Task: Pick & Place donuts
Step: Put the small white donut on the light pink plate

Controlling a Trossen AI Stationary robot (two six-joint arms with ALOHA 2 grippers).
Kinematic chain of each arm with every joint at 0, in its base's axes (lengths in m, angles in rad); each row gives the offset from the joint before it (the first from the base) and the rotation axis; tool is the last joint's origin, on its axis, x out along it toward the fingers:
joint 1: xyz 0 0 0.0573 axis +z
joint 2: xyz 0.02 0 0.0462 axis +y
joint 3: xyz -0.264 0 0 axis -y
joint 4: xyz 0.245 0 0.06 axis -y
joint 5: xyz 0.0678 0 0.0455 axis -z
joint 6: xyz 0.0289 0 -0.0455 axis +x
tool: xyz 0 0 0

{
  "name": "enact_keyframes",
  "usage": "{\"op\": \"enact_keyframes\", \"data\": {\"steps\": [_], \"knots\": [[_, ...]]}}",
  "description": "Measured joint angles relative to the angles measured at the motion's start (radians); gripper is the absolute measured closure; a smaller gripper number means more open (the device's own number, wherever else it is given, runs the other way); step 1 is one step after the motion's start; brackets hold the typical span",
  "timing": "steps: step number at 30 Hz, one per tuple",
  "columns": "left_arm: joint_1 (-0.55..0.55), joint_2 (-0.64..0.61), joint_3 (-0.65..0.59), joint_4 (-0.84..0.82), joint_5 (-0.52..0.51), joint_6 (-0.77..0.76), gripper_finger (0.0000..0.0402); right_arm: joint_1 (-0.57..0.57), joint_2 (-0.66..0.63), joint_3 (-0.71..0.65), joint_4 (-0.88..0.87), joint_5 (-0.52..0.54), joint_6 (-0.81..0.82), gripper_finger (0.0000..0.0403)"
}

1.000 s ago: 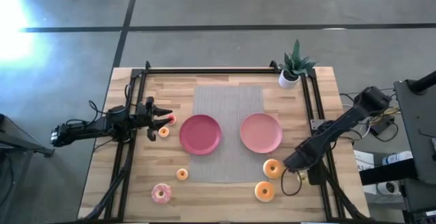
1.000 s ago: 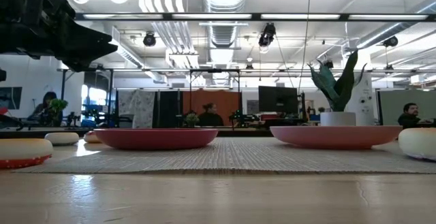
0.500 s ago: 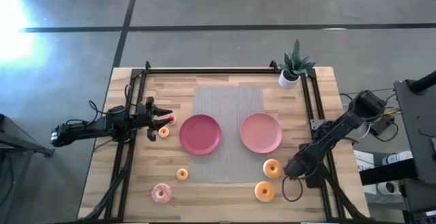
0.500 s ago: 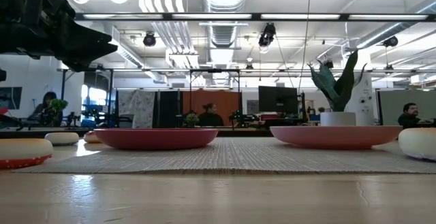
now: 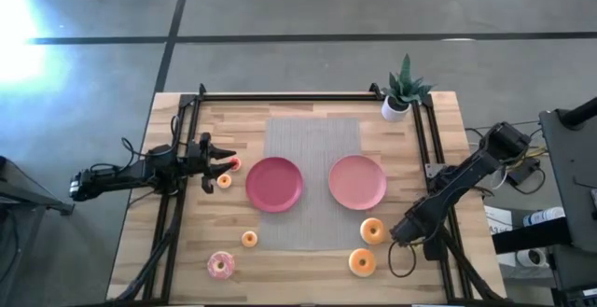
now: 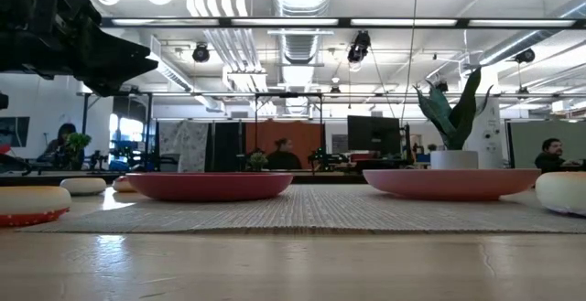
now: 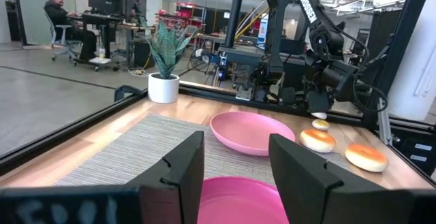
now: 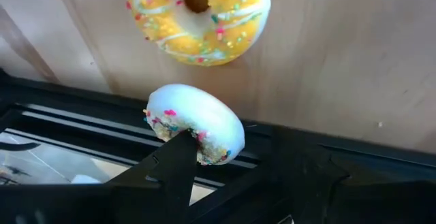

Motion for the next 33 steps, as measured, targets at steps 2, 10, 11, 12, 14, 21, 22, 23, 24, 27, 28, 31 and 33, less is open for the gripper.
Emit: {"op": "enact_keyframes", "data": {"steps": [2, 10, 11, 12, 14, 21, 22, 23, 24, 27, 28, 31, 33], "knots": [[0.0, 0.0, 0.0, 0.0, 0.0, 0.0, 0.0262, 0.0, 0.004, -0.001, 0.004, 0.003, 0.0, 0.0225], [0.0, 0.0, 0.0, 0.0, -0.001, 0.0, 0.0262, 0.0, 0.006, -0.001, 0.015, 0.005, -0.009, 0.0286], [0.0, 0.0, 0.0, 0.0, -0.001, 0.0, 0.0262, 0.0, 0.006, 0.0, 0.016, 0.005, -0.013, 0.0304], [0.0, 0.0, 0.0, 0.0, -0.001, 0.0, 0.0262, -0.001, 0.005, 0.003, 0.015, 0.005, -0.018, 0.0324], [0.0, 0.0, 0.0, 0.0, -0.001, 0.0, 0.0262, 0.0, -0.003, 0.013, 0.015, 0.006, -0.029, 0.0365], [0.0, 0.0, 0.0, 0.0, -0.001, 0.0, 0.0262, -0.062, -0.116, 0.071, 0.003, 0.114, 0.029, 0.0389], [0.0, 0.0, 0.0, 0.0, -0.001, 0.0, 0.0262, -0.085, -0.14, 0.082, 0.002, 0.159, 0.046, 0.0389], [0.0, 0.0, 0.0, 0.0, -0.001, 0.0, 0.0262, -0.113, -0.163, 0.094, 0.0, 0.206, 0.061, 0.039], [0.0, 0.0, 0.0, 0.0, -0.001, 0.0, 0.0262, -0.146, -0.187, 0.106, 0.0, 0.257, 0.079, 0.039], [0.0, 0.0, 0.0, 0.0, -0.001, 0.0, 0.0262, -0.278, -0.241, 0.132, 0.003, 0.384, 0.12, 0.039], [0.0, 0.0, 0.0, 0.0, -0.001, 0.0, 0.0262, -0.327, -0.253, 0.136, 0.007, 0.413, 0.128, 0.039], [0.0, 0.0, 0.0, 0.0, -0.001, 0.0, 0.0262, -0.493, -0.261, 0.126, 0.018, 0.447, 0.127, 0.039], [0.0, 0.0, 0.0, 0.0, -0.001, 0.0, 0.0262, -0.592, -0.244, 0.111, 0.03, 0.449, 0.084, 0.039]]}}
